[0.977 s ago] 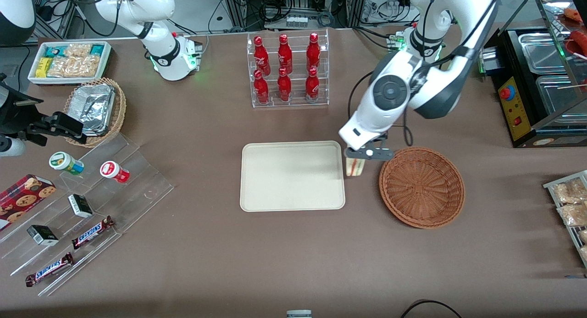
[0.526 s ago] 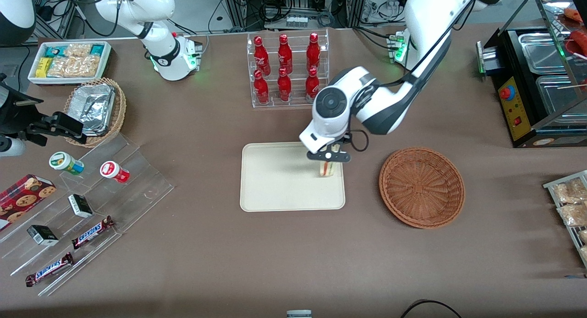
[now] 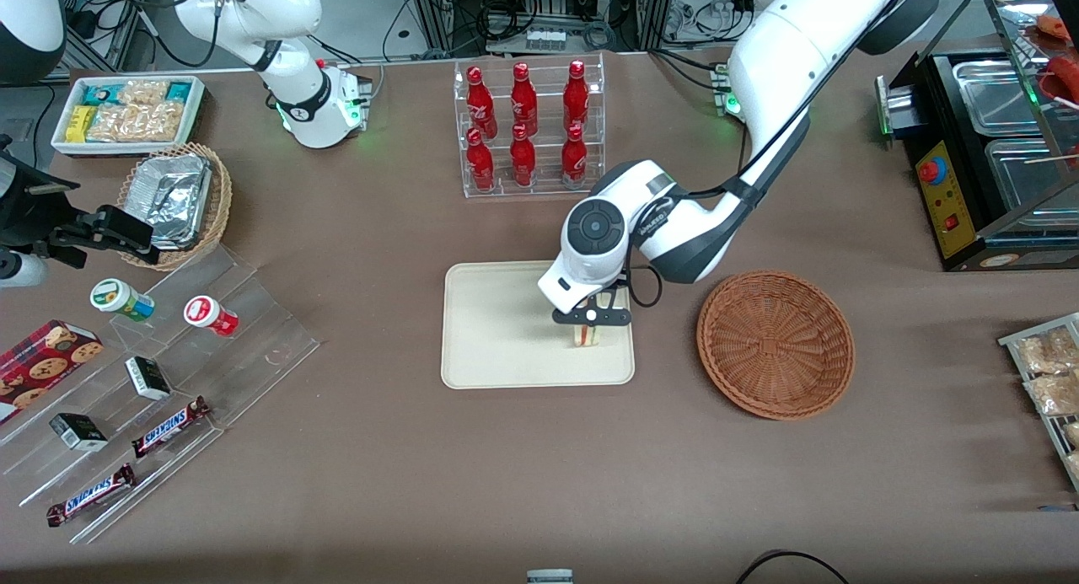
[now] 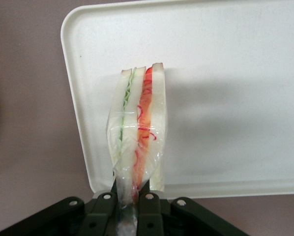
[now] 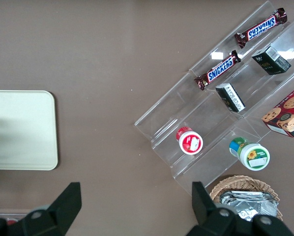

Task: Place sandwich from basket to tray
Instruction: 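Lower the sandwich onto the tray and open the left gripper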

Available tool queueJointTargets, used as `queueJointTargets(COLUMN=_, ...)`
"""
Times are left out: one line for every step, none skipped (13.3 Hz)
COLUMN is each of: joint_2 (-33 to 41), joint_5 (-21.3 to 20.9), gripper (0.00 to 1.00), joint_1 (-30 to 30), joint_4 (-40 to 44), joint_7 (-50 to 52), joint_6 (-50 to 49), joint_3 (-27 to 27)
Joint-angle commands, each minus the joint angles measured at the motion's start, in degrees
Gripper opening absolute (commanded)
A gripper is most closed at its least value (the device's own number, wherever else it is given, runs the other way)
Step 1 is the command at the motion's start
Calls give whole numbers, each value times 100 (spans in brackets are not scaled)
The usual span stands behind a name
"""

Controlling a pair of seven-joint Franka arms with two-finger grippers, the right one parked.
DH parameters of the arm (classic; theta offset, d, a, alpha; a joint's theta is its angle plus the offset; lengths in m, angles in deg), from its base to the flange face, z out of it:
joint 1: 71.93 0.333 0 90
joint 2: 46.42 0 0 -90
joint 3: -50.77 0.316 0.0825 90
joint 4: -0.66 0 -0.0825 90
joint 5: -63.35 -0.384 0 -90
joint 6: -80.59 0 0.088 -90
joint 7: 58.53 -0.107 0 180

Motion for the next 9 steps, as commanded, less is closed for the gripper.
queueJointTargets(joint_2=-227, joint_5=-173, gripper=0, joint_1=-143, joint_4=352, joint_7=169, joint_6=-89, joint_3=56)
queueJointTargets(joint_2=-236, joint_5=-191, gripper=0, joint_1=-143, joint_4=352, joint_7=195, joint_6=-89, joint_3=56)
queueJointTargets(joint_2=-253, joint_5=-191, gripper=0, joint_1=-143, joint_4=352, joint_7=204, joint_6=-19, joint_3=56)
queueJointTargets(joint_2=-314, joint_5=-200, gripper=0, joint_1=-152, joint_4=361, joint_7=283, joint_6=129, joint_3=56)
queueJointTargets(joint_2=-358, joint_5=-261, gripper=0, joint_1=-152, joint_4=370, joint_7=362, joint_6=165, joint_3=56)
queueJointTargets(joint_2=-402, joint_5=-366, gripper=0, joint_1=-161, joint_4=370, joint_7=441, joint_6=166, joint_3=56)
queueJointTargets(joint_2=-429, joint_5=-393, gripper=0, joint_1=-196, joint_4=370, joint_7=485, joint_6=175, joint_3=56)
queueJointTargets(joint_2=-455, joint_5=-410, gripper=0, joint_1=-214, joint_4=379, joint_7=486, joint_6=183, joint_3=56)
queueJointTargets(joint_2=-490, joint_5=-437, gripper=0, joint_1=-214, joint_4=396, joint_7=494, joint_6=183, joint_3=56)
